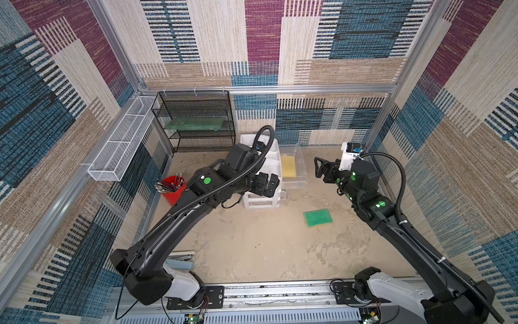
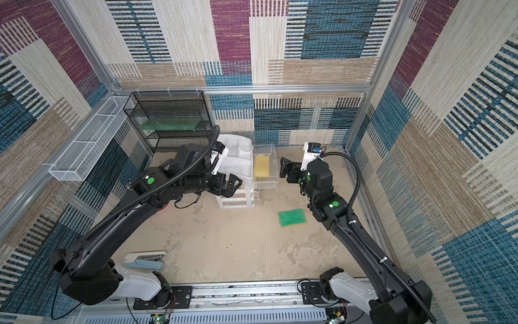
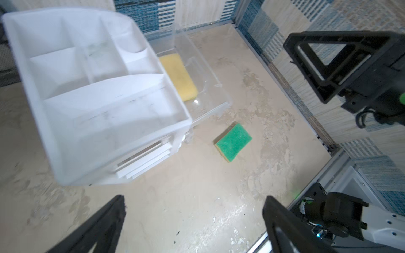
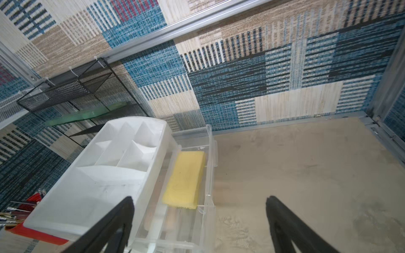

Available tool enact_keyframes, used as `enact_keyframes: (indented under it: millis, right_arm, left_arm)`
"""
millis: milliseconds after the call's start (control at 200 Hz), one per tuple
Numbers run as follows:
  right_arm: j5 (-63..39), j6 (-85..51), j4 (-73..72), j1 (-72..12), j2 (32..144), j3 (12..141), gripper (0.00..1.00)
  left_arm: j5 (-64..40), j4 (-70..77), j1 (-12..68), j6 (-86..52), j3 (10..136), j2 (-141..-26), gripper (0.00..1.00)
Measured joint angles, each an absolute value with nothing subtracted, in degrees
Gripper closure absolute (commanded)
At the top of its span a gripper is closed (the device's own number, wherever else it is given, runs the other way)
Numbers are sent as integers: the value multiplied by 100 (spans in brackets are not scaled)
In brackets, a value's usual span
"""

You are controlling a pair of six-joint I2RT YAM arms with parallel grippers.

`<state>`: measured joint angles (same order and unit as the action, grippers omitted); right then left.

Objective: Take the sponge out of the drawer
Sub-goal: Pick up the sponge from the drawer.

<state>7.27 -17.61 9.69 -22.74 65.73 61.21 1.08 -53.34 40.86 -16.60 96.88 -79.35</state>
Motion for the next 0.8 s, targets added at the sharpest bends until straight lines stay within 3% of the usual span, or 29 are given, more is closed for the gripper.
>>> enact_keyframes:
  millis: [436,801]
  right_arm:
    - [593,-1584,2460,-2847,9553,8584,21]
    - [1481,-1865,3564,-3083,10545,9413,27]
  left_arm:
    - [-322,-4239,3489,-1831,7417,-6536,0]
    - [-620,-3892,3489,-2003,7135,-6289,0]
